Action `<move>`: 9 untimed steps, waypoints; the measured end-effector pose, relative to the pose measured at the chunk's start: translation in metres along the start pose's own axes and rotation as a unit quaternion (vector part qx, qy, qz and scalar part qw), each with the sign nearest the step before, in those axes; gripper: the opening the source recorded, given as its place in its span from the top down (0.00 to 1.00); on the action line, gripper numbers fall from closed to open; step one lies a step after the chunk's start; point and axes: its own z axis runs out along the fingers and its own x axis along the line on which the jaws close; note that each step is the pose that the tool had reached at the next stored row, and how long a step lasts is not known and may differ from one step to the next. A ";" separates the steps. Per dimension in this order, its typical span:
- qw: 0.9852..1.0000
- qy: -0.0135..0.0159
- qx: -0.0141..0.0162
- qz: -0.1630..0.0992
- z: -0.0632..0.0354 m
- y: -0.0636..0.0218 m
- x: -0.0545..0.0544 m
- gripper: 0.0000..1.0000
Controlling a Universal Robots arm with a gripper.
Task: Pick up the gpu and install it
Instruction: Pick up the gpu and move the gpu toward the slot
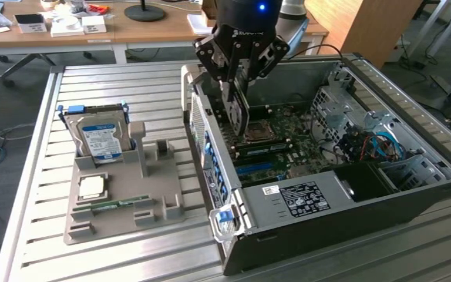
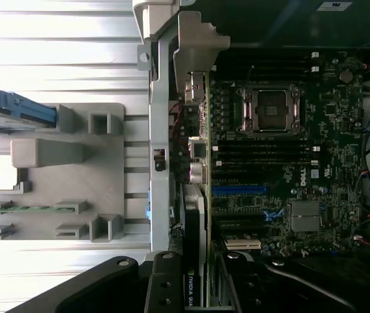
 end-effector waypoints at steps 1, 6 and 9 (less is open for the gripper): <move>1.000 0.000 0.000 0.000 0.0000 0.0000 -0.001 0.73; 1.000 0.000 0.000 0.000 0.0001 0.0002 -0.006 0.73; 1.000 0.000 0.000 0.000 0.0002 0.0004 -0.011 0.73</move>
